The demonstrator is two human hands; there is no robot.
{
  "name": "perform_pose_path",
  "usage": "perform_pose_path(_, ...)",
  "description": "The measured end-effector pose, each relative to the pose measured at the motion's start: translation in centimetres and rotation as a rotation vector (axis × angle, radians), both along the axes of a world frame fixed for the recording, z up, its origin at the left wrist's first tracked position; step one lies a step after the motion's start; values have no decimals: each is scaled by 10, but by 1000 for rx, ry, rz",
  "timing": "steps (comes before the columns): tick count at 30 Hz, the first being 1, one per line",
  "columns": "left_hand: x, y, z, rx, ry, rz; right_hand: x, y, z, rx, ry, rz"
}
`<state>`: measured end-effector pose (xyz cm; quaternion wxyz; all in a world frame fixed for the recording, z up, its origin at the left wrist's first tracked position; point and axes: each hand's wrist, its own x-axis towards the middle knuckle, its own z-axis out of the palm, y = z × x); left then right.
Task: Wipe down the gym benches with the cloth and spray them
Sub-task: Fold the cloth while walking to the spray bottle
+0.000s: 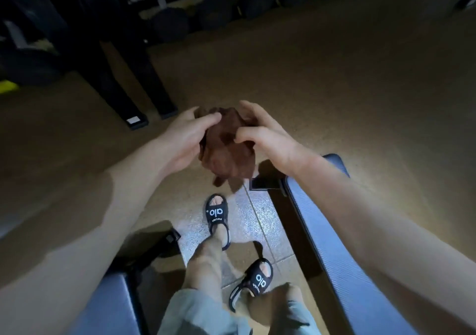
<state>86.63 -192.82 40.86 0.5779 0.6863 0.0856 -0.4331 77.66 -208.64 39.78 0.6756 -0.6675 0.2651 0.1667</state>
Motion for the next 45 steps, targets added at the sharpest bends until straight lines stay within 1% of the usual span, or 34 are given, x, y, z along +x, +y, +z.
perform_pose_path(3,15,34,46,-17,-56,19,33,14,33,80,40,46)
perform_pose_path(7,47,74,91,-47,-88,57,78,39,67,168,44,236)
perform_pose_path(9,67,94,107,-43,-122,99,99,53,82,185,51,276)
perform_pose_path(13,106,137,122,4,-184,249,151,83,103,233,60,319)
perform_pose_path(16,130,162,127,55,-252,311,188,109,120,191,56,298)
perform_pose_path(18,143,176,134,124,-268,331,209,125,129,173,61,267)
perform_pose_path(20,152,188,143,235,-277,325,229,138,136,172,68,235)
perform_pose_path(22,160,203,151,280,-284,294,249,151,141,139,49,240)
perform_pose_path(25,171,227,164,177,-192,266,279,174,146,66,2,294)
perform_pose_path(27,174,243,171,89,-136,312,300,192,146,14,-38,359)
perform_pose_path(29,174,258,173,69,-143,383,319,214,144,-75,-115,440)
perform_pose_path(31,173,278,172,130,-180,500,334,241,145,-198,-229,535)
perform_pose_path(34,170,316,172,206,-198,708,350,289,150,-309,-415,669)
perform_pose_path(37,164,359,173,123,-194,965,363,350,154,-322,-515,767)
perform_pose_path(39,159,389,176,58,-213,1137,371,398,155,-287,-524,825)
perform_pose_path(41,156,428,176,39,-244,1243,380,451,156,-255,-492,881)
perform_pose_path(43,154,473,174,99,-260,1315,386,506,155,-228,-447,921)
perform_pose_path(45,153,519,172,175,-273,1341,390,561,155,-193,-383,964)
